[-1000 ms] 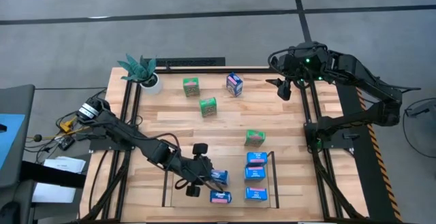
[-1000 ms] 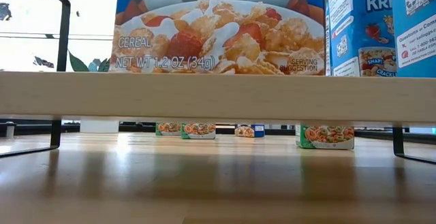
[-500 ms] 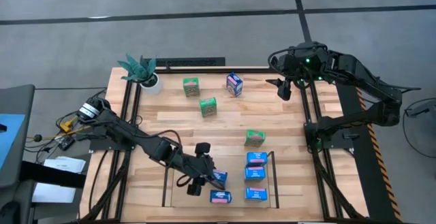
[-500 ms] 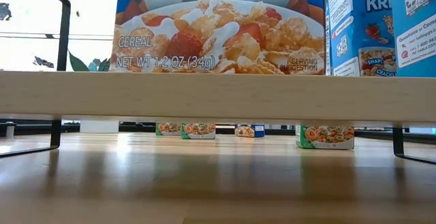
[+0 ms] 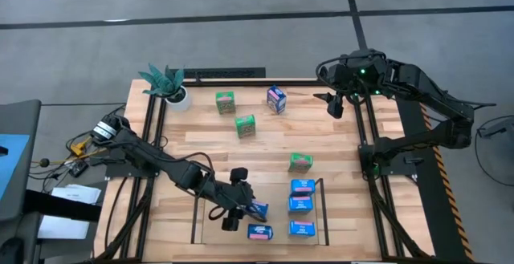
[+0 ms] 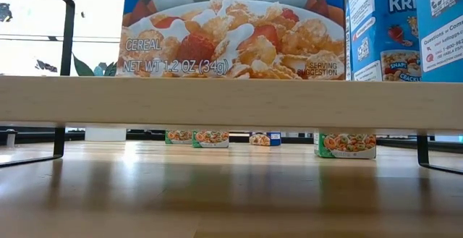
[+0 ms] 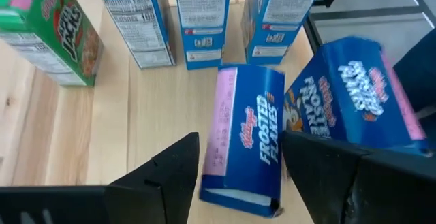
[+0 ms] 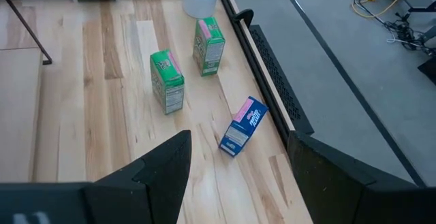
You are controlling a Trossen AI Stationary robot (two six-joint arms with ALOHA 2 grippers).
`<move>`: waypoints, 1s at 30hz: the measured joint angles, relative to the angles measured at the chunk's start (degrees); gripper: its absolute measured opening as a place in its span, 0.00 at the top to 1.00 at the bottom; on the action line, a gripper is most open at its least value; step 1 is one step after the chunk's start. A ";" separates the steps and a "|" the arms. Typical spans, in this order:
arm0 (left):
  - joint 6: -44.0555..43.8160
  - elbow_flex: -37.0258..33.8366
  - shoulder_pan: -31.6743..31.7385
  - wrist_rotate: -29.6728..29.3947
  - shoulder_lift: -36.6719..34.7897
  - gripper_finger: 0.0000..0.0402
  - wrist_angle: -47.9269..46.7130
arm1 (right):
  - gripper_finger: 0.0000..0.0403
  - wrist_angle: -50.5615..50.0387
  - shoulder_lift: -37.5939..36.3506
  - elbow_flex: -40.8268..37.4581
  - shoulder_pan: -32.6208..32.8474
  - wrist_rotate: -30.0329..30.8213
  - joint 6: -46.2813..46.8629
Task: Stack cereal on shelf
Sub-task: Put the bottom blue cereal box on the shelf aligned with the other blue cereal box
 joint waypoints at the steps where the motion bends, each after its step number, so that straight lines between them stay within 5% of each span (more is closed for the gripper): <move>1: 0.00 0.79 0.00 -0.03 -0.06 0.50 -1.28 | 0.33 0.00 0.00 0.00 0.00 -0.02 0.00; 15: -9.55 13.73 -1.23 3.09 -0.26 0.53 -29.40 | 0.33 0.02 0.00 0.00 0.00 0.00 0.02; 25: -11.04 7.42 -5.00 -3.01 -1.01 0.95 -29.06 | 0.33 1.27 0.00 0.00 0.00 -0.02 0.04; 30: -8.76 7.24 -5.05 -6.65 -1.01 0.97 -27.27 | 0.33 2.38 0.00 0.00 0.00 -0.02 0.04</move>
